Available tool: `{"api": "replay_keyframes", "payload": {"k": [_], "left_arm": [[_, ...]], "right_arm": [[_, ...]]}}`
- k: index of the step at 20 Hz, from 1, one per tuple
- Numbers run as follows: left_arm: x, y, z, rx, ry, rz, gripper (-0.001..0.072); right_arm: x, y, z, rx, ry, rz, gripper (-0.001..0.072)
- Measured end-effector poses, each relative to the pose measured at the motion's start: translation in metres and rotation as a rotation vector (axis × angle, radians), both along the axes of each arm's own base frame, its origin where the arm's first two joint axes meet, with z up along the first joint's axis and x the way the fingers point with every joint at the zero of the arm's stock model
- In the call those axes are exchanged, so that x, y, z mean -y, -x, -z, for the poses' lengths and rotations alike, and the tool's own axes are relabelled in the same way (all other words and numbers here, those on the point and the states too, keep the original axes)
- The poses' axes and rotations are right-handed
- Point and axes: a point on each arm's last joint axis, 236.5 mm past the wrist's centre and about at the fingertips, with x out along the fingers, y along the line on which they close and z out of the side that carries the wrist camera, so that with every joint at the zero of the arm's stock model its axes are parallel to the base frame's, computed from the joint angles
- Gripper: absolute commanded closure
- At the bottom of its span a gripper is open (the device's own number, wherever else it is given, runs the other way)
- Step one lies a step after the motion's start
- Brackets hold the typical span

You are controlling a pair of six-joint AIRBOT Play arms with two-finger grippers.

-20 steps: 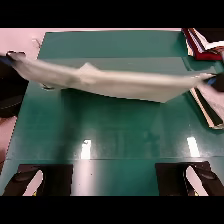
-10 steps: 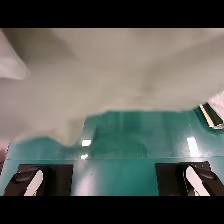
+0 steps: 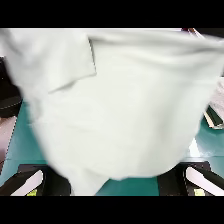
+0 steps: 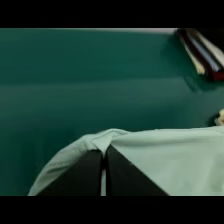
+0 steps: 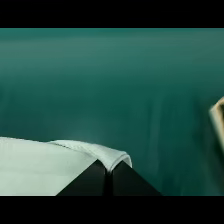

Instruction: Fold the shirts.

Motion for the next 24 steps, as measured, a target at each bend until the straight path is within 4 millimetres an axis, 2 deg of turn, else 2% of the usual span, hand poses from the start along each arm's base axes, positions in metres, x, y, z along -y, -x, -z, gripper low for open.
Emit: {"api": "replay_keyframes", "payload": {"k": [2,4,6,8,9,11,13,15,17,19,21,24], "left_arm": [[0.0,-0.037,0.081,-0.203,0.023,0.026,0.0685],[0.007,-0.065,0.154,-0.358,0.033,0.055,0.0685],[0.014,-0.091,0.213,-0.458,0.026,0.071,0.0685],[0.016,-0.118,0.248,-0.498,0.019,0.07,0.0685],[0.016,-0.132,0.258,-0.503,0.016,0.071,0.0685],[0.017,-0.154,0.262,-0.481,0.004,0.072,0.0684],[0.012,-0.17,0.265,-0.462,-0.019,0.063,0.0684],[0.005,-0.177,0.267,-0.455,-0.035,0.059,0.0684],[-0.006,-0.171,0.275,-0.497,-0.057,0.065,0.0685],[-0.014,-0.154,0.286,-0.577,-0.082,0.094,0.0685],[-0.023,-0.133,0.304,-0.67,-0.131,0.119,0.0685],[-0.024,-0.102,0.338,-0.805,-0.176,0.156,0.0685]], "right_arm": [[-0.001,-0.02,0.068,-0.181,-0.034,-0.021,0.0696],[-0.007,-0.037,0.127,-0.323,-0.04,-0.046,0.0696],[-0.016,-0.054,0.176,-0.43,-0.047,-0.071,0.0696],[-0.019,-0.076,0.206,-0.487,-0.056,-0.069,0.0697],[-0.018,-0.087,0.217,-0.502,-0.056,-0.063,0.0696],[-0.02,-0.11,0.222,-0.49,-0.056,-0.063,0.0696],[-0.018,-0.129,0.221,-0.462,-0.052,-0.055,0.0696],[-0.018,-0.141,0.214,-0.431,-0.046,-0.057,0.0696],[-0.018,-0.142,0.209,-0.419,-0.04,-0.061,0.0697],[-0.018,-0.132,0.211,-0.435,-0.017,-0.069,0.0696],[-0.02,-0.115,0.221,-0.472,0.016,-0.078,0.0696],[-0.026,-0.088,0.243,-0.53,0.045,-0.093,0.0695]]}}
